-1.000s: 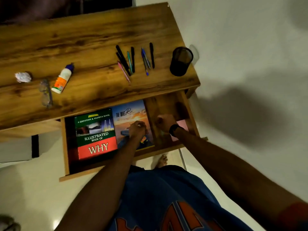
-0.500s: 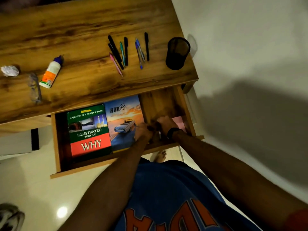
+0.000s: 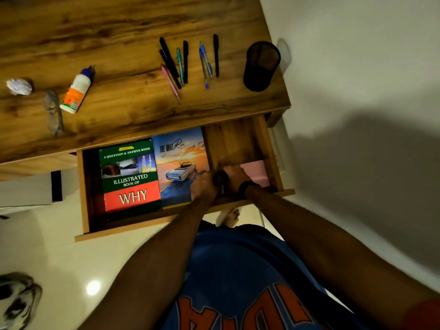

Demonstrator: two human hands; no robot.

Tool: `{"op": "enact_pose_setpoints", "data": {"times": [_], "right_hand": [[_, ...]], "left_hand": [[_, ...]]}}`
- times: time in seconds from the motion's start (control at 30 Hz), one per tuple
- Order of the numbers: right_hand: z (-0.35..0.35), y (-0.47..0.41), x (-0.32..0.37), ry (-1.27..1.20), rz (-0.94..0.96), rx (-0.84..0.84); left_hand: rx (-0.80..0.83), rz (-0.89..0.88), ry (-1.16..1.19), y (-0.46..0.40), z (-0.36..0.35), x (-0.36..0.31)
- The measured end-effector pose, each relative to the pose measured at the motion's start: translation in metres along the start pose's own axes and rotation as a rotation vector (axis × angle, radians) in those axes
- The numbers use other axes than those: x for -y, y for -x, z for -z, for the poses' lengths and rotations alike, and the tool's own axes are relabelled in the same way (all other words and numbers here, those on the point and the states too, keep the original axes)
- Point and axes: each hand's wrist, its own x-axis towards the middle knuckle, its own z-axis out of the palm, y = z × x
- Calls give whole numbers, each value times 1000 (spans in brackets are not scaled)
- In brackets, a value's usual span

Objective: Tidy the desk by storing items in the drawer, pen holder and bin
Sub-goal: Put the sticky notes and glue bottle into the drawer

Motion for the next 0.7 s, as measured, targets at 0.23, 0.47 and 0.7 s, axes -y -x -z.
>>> {"op": "enact_pose_setpoints", "data": {"times": [0.23,0.47,0.7], "right_hand": [[23,-3,16,10,129,-103],[53,-35,98,-30,330,-291],[43,-73,205,-58,359,-258]], "left_hand": [[-90,-43,37,1,29,20],[-374,-189,32,-17,104,45],[-710,-166,65,-48,216,113]]}}
